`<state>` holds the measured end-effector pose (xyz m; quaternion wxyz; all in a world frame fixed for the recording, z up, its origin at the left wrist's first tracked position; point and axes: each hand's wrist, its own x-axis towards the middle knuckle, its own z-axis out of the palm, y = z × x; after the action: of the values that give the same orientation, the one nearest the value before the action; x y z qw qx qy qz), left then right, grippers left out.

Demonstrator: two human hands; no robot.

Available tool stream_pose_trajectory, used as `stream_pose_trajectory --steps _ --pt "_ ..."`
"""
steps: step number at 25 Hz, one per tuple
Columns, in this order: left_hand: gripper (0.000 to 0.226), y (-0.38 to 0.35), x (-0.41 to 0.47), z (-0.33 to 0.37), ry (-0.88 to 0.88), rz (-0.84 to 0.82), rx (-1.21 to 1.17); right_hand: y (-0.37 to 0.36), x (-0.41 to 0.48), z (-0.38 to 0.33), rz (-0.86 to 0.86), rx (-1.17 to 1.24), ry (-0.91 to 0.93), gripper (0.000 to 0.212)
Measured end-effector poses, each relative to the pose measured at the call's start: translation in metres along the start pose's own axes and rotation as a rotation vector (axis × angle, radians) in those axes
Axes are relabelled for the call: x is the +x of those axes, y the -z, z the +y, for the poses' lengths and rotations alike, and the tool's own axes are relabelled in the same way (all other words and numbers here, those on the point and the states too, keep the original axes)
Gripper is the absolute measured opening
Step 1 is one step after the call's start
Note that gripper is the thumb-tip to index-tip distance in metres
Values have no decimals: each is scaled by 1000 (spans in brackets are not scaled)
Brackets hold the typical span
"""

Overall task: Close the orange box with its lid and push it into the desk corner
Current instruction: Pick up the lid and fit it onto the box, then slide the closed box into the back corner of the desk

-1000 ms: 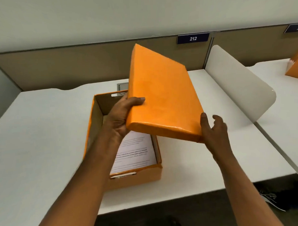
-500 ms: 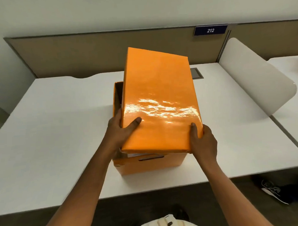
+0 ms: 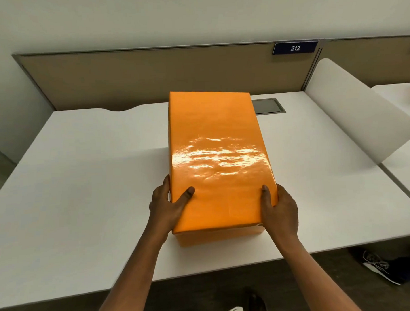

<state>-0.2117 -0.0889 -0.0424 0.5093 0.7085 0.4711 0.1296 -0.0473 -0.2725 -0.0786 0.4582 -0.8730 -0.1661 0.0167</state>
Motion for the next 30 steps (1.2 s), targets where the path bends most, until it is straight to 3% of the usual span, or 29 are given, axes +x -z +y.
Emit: stream_pose_trajectory --steps 6,11,18,21,24,27,30 --pt "93 -3 9 -4 31 24 -94 -4 11 -4 0 -166 27 49" --pt "90 -7 12 -12 43 47 -140 -7 16 -11 -55 -300 18 56" --pt "92 -11 26 -14 73 54 -115 -1 26 -21 -312 -520 28 59" --pt "88 -6 41 -3 -36 3 -138 1 32 -25 -332 -477 -9 58" --pt "89 -4 56 9 -50 63 -136 -5 56 -34 -283 -379 41 57" --pt "75 2 80 15 -44 105 -124 -22 95 -45 -375 -415 139 62" --pt "61 6 97 23 -74 29 -193 -40 121 -50 -449 -398 149 63"
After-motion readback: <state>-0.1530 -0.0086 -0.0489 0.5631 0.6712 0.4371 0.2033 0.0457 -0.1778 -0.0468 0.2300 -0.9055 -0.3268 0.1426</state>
